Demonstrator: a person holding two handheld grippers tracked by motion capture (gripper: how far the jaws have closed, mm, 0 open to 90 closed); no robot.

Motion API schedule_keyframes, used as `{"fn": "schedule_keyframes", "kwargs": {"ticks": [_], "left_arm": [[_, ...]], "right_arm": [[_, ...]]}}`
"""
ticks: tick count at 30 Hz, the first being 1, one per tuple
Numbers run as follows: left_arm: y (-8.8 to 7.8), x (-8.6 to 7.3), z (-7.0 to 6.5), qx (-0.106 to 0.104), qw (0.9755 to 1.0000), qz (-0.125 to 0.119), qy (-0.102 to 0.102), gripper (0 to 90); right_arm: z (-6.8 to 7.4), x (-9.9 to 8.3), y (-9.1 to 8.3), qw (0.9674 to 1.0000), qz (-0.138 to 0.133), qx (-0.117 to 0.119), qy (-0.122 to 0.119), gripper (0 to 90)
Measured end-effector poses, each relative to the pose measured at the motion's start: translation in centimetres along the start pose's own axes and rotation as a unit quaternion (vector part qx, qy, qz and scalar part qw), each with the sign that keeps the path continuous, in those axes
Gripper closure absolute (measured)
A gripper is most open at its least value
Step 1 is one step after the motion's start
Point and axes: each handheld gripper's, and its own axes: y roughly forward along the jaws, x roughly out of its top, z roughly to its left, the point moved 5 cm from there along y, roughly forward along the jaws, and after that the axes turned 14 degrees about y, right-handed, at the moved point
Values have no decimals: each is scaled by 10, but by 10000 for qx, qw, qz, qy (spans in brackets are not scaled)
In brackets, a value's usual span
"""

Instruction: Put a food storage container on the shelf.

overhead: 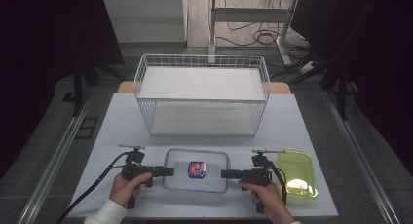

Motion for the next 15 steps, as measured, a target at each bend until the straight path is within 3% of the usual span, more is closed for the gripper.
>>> {"fn": "schedule_keyframes", "kwargs": {"ticks": [11,15], "left_arm": [[-10,1,-7,4,9997,-252,34,522],[-12,1,-8,61,9997,-241,76,525]], "right_arm": [[3,-1,0,9999,-41,90,-54,515],[4,-2,0,9999,-93,86,-62,513]]}}
